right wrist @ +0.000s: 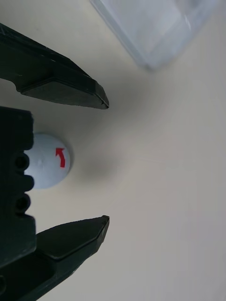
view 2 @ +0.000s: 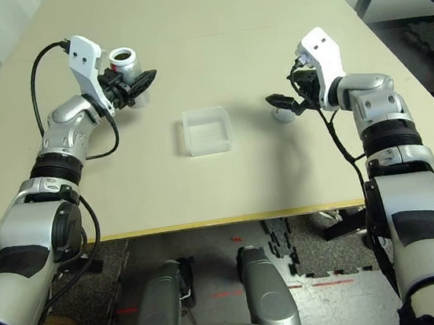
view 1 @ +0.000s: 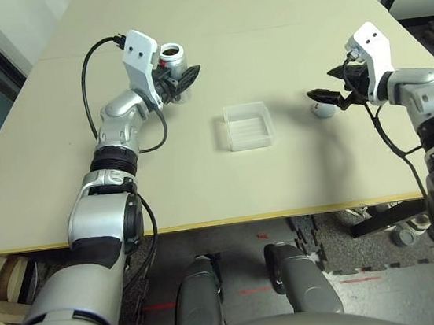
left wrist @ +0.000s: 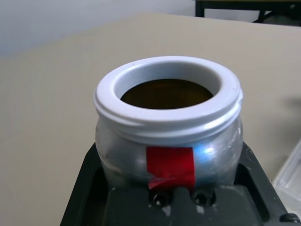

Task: Pour the medicine from the bottle into the box.

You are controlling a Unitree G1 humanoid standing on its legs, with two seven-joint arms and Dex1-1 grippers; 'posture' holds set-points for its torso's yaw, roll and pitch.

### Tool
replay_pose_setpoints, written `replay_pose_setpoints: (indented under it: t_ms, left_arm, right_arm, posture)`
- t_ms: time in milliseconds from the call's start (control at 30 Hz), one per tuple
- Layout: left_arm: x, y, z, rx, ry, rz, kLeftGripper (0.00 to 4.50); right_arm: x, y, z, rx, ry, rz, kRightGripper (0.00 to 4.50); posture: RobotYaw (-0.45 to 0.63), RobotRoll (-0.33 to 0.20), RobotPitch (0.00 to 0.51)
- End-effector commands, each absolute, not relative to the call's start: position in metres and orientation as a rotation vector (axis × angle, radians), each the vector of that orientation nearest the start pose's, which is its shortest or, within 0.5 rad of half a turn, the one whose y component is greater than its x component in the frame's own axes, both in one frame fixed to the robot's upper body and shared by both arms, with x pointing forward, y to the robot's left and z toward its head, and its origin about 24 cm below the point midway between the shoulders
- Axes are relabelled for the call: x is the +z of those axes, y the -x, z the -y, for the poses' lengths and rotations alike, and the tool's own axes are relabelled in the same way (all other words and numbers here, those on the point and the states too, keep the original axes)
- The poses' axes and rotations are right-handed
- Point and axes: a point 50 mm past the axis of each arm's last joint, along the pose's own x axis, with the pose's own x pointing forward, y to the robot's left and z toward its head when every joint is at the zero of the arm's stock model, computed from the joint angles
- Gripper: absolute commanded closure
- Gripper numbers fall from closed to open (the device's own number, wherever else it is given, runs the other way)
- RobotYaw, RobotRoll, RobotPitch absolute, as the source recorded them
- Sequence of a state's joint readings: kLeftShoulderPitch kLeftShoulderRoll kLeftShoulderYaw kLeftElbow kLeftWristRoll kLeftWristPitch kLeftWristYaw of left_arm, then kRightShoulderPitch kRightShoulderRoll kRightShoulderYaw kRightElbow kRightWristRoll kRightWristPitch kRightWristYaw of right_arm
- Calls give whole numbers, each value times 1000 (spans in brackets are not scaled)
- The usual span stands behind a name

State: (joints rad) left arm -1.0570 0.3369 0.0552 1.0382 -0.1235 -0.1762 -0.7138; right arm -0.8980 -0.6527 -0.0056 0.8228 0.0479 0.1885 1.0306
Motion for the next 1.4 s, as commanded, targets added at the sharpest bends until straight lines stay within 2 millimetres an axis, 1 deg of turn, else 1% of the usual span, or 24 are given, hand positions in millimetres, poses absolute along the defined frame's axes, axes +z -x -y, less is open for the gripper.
replay_pose_setpoints:
  t_ms: [33,100,233,367,433,467,500,600,667,700,733,800,867,967,1033,1133,1233,1367,1400]
  left_arm:
    - [191,-407,-154,-662,-391,165,1856]
    - [191,-407,-147,-668,-447,169,1856]
    - [190,-405,-129,-708,-558,186,1856]
    - [188,-402,-112,-737,-787,199,1856]
    - [187,-400,-105,-741,-976,244,1856]
    - [188,-396,-98,-753,-1200,321,1856]
    - [186,-393,-93,-779,-1376,379,1856]
    - [185,-391,-80,-767,-1712,556,1856]
    - [186,-391,-73,-747,-1854,660,1856]
    - [186,-391,-69,-743,-1953,735,1856]
    - [186,-391,-65,-744,-2008,788,1856]
    - [188,-392,-55,-723,-2093,887,1856]
    - [188,-393,-49,-717,-2122,928,1856]
    - [189,-394,-41,-734,-2263,1032,1856]
    - [191,-395,-39,-729,-2317,1071,1856]
    - [197,-399,-37,-707,-2386,1064,1856]
    - [198,-400,-36,-703,-2447,1068,1856]
    - [199,-401,-35,-708,-2388,1013,1856]
    - [200,-402,-37,-701,-2350,966,1856]
  right_arm:
    - [165,-364,259,729,375,-307,0]
    - [161,-362,257,758,390,-322,0]
    - [163,-364,250,759,386,-302,0]
    - [162,-365,244,777,378,-296,0]
    - [162,-366,243,777,373,-293,0]
    - [161,-366,242,776,360,-290,0]
    - [161,-366,241,774,348,-287,0]
    - [160,-367,239,780,318,-291,0]
    - [160,-367,238,782,309,-289,0]
    - [161,-367,238,781,301,-284,0]
    - [162,-368,237,779,287,-278,0]
    - [164,-369,235,780,255,-265,0]
    - [165,-370,233,781,232,-259,0]
    - [166,-371,232,778,218,-255,0]
    - [166,-371,232,777,209,-253,0]
    - [164,-370,233,777,191,-255,0]
    - [163,-370,234,777,184,-257,0]
    - [162,-370,233,778,176,-257,0]
    - [162,-370,233,779,175,-257,0]
  posture:
    - [-173,0,159]
    - [-179,0,153]
    - [-179,0,146]
    - [-178,0,145]
    - [-174,0,143]
    - [-171,0,143]
    - [-166,0,143]
    - [-161,0,141]
    - [-161,0,139]
    - [-160,0,138]
    - [-158,0,136]
    - [-153,0,133]
    - [-150,0,130]
    - [-150,0,130]
    - [-149,0,130]
    - [-150,0,134]
    - [-149,0,137]
    - [-149,0,137]
    - [-150,0,139]
